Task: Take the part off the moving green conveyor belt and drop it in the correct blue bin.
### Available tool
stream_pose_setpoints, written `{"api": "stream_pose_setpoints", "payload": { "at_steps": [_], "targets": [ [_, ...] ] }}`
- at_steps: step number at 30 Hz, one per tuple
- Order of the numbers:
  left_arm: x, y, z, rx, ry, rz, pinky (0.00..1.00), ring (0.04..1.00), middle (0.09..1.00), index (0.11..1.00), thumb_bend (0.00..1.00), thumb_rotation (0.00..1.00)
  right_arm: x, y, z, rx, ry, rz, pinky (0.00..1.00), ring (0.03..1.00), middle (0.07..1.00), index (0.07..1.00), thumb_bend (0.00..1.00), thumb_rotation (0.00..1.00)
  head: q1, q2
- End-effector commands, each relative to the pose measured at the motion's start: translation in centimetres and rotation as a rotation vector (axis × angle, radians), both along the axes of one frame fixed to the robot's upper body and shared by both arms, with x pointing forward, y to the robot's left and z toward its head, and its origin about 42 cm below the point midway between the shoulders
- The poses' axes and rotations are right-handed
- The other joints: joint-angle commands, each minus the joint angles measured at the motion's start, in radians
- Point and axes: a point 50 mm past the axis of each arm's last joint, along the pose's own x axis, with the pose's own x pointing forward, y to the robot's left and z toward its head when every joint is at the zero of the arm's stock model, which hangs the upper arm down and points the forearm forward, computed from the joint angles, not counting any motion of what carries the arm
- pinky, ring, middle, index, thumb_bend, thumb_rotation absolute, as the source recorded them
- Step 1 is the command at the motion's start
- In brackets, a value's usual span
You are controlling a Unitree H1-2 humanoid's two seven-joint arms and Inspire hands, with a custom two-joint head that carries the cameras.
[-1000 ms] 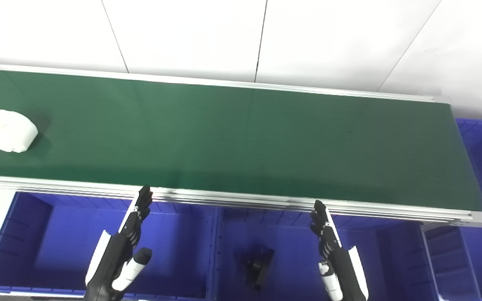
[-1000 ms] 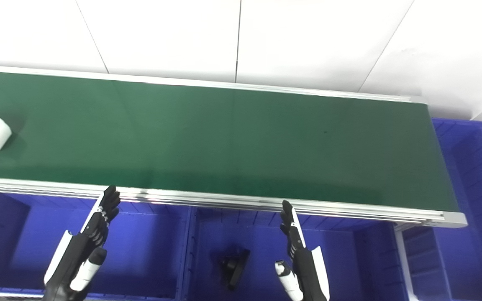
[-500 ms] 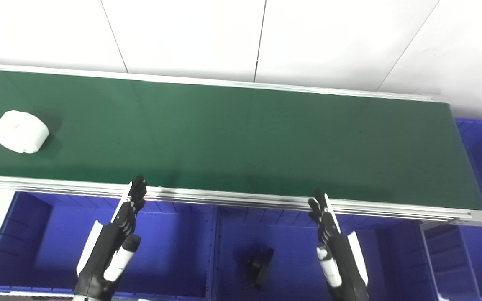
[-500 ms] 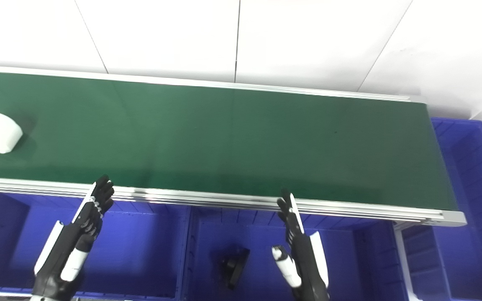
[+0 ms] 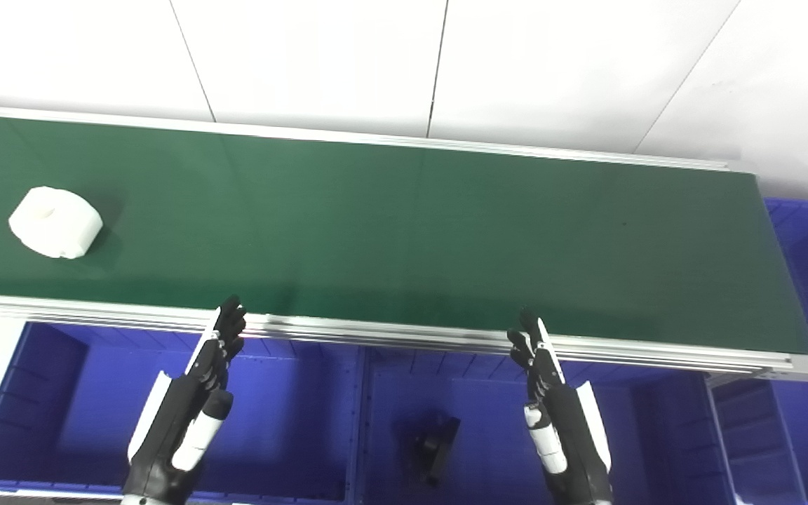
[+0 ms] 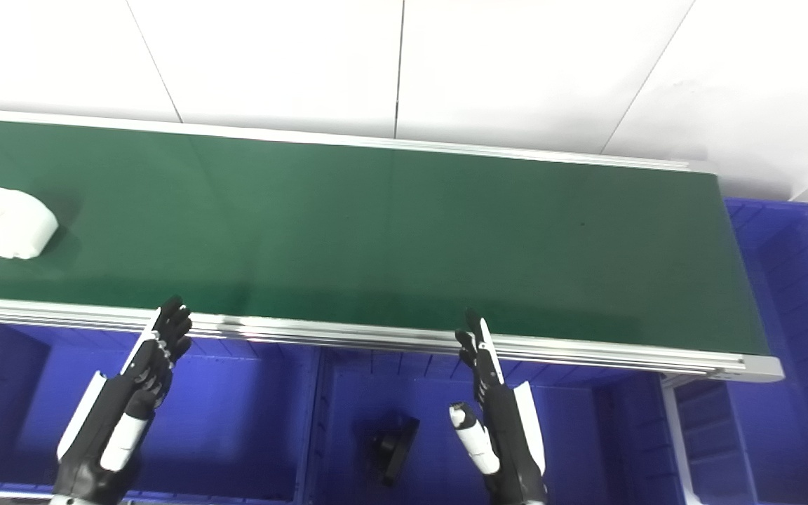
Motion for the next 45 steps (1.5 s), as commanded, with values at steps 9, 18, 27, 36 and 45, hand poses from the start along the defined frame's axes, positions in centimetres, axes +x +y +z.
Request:
{"api": "stream_pose_setpoints", "payload": {
  "at_steps": [9, 18, 27, 36, 45],
  "targets": [
    [0.4, 0.0, 1.6, 0.019, -0.053, -0.014, 1.00, 1.000, 1.000, 1.000, 0.76, 0.92, 0.3, -0.3, 1.2, 0.001, -0.029, -0.004, 0.94, 0.955, 1.000, 0.999, 0.88, 1.00, 0.012, 0.027],
    [0.4, -0.1, 1.6, 0.034, -0.052, -0.021, 1.00, 1.000, 1.000, 1.000, 0.77, 0.94, 0.3, -0.2, 1.3, 0.008, -0.020, -0.012, 0.94, 0.952, 0.996, 0.997, 0.88, 1.00, 0.021, 0.026],
    [0.0, -1.2, 0.6, 0.043, -0.055, -0.033, 1.00, 1.000, 1.000, 1.000, 0.76, 0.90, -0.6, -1.9, 0.0, 0.028, -0.018, 0.005, 0.96, 0.967, 1.000, 1.000, 0.88, 1.00, 0.227, -0.049],
    [-0.4, -3.1, -1.0, 0.087, -0.056, -0.023, 0.95, 1.000, 1.000, 1.000, 0.77, 0.85, -2.1, -4.3, -2.3, -0.004, 0.008, -0.006, 0.92, 0.948, 0.981, 0.999, 0.92, 1.00, 0.333, -0.193],
    [0.0, -5.5, -2.8, 0.076, -0.071, 0.002, 0.87, 0.959, 1.000, 1.000, 0.79, 0.82, -2.1, -6.7, -4.3, -0.008, 0.013, 0.000, 0.91, 0.950, 0.994, 0.999, 0.93, 1.00, 0.445, -0.279]
  ]
}}
